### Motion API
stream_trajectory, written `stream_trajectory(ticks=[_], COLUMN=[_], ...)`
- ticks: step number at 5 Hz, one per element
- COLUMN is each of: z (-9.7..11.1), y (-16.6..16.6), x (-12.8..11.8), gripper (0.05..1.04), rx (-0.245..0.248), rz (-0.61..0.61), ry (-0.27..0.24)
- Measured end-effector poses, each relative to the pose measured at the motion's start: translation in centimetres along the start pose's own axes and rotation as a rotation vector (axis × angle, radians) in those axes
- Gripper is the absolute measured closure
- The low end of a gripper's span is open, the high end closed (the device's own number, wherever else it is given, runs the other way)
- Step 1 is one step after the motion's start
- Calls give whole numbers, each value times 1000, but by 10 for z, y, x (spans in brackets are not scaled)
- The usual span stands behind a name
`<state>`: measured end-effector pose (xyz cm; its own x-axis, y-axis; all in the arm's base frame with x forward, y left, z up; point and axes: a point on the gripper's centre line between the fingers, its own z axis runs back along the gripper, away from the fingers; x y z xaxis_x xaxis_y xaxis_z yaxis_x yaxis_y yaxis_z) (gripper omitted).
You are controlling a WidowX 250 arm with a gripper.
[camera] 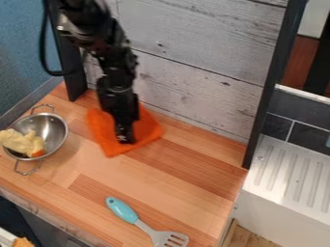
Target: Move the orange cloth to the right side of the table
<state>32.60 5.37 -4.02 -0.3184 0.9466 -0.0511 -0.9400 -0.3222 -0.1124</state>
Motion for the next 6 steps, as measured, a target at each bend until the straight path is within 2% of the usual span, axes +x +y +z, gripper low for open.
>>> stream_trajectory(ticks=[1, 3, 4, 6], z=[0, 1, 4, 8], y=[14, 47, 64, 99], x=[-35, -79, -81, -70], gripper=[85, 84, 83, 84], rx=[6, 10, 14, 44], rz=[-92, -214, -230, -222], ry=[11, 17, 12, 44])
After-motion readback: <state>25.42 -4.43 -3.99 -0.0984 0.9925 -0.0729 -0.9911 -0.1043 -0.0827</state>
